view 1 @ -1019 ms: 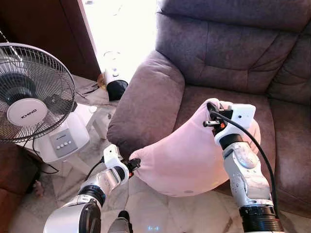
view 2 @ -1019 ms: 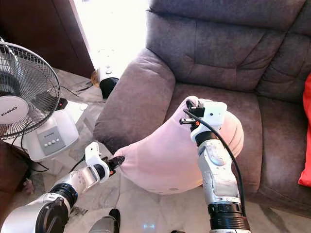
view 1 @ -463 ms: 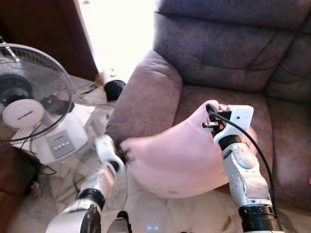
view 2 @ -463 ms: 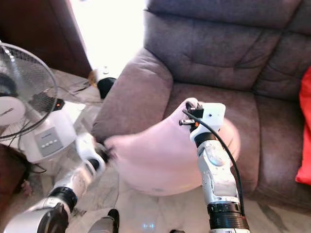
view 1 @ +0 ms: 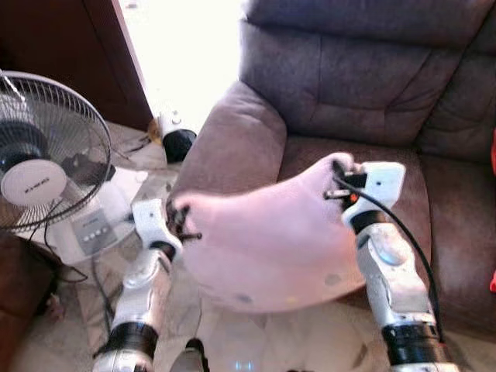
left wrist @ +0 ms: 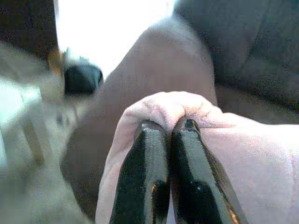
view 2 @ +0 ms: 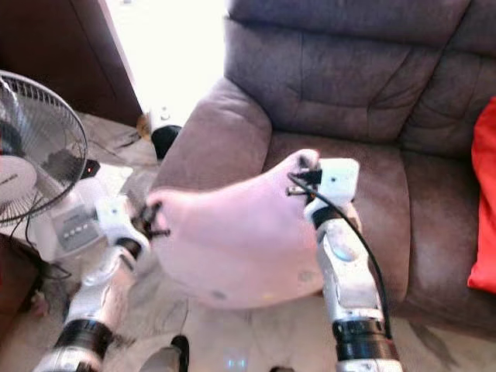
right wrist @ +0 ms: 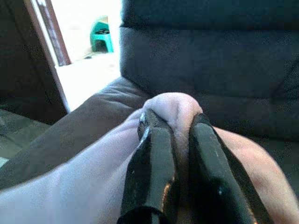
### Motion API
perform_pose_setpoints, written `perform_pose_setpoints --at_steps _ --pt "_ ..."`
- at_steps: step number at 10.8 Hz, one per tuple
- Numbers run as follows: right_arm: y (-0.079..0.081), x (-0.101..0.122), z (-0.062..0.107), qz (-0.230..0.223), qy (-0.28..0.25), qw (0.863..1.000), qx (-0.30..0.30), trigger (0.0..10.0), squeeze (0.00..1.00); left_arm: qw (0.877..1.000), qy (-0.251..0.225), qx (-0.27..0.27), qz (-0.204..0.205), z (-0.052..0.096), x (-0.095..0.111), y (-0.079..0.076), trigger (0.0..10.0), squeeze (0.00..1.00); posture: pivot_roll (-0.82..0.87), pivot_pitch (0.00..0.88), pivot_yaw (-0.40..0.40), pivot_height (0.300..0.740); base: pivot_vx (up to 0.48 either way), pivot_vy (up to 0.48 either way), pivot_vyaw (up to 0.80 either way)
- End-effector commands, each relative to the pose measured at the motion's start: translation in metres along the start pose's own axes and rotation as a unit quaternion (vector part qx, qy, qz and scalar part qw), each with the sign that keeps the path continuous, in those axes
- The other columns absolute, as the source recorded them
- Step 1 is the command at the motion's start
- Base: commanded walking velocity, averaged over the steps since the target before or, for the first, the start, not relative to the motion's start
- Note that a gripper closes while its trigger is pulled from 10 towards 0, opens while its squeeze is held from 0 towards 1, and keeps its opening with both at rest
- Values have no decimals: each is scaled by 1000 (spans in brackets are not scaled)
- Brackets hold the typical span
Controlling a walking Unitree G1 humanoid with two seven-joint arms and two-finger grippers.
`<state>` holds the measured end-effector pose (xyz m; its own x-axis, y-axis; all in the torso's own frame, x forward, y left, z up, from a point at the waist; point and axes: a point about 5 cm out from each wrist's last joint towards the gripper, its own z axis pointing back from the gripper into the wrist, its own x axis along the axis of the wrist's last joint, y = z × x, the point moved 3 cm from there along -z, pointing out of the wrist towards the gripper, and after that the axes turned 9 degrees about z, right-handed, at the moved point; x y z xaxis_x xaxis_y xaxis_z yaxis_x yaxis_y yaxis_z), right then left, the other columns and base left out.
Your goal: Move the pillow to the sofa from floor
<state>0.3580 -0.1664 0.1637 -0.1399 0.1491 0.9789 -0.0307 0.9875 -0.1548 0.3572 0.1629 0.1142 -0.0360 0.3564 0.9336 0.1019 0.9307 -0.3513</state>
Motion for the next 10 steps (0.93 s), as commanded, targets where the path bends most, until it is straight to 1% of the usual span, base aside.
perform_pose_setpoints --at_steps 1,2,3,4,5,6,7,8,10 --pt "-12 26 0 4 -58 998 -32 10000 0 993 -97 -19 -59 -1 49 -9 10000 0 102 141 19 740 0 0 0" --pt "-8 22 2 5 -57 998 -29 10000 0 985 -122 -61 -110 3 61 -33 10000 0 108 131 22 740 0 0 0" --pt "-8 21 2 2 -57 998 -41 10000 0 976 -130 -92 -150 6 64 -50 10000 0 112 124 26 740 0 0 0" --pt "-4 26 2 -10 -67 996 -49 10000 0 972 -139 -113 -152 9 65 -65 10000 0 107 116 33 740 0 0 0" --pt "0 30 2 -18 -76 996 -45 10000 0 973 -133 -113 -153 9 62 -68 10000 0 99 108 38 740 0 0 0" --pt "0 30 1 -19 -75 996 -50 10000 0 973 -132 -114 -152 6 61 -70 10000 0 96 104 40 740 0 0 0" --pt "0 29 1 -23 -74 995 -55 10000 0 970 -135 -118 -162 5 63 -75 10000 0 97 96 44 740 0 0 0" --pt "4 27 -1 -38 -71 995 -52 10000 0 971 -137 -117 -158 4 63 -79 10000 0 97 91 46 740 0 0 0" --pt "4 27 -4 -43 -66 996 -52 10000 0 972 -135 -112 -159 3 63 -75 10000 0 96 85 46 740 0 0 -725"
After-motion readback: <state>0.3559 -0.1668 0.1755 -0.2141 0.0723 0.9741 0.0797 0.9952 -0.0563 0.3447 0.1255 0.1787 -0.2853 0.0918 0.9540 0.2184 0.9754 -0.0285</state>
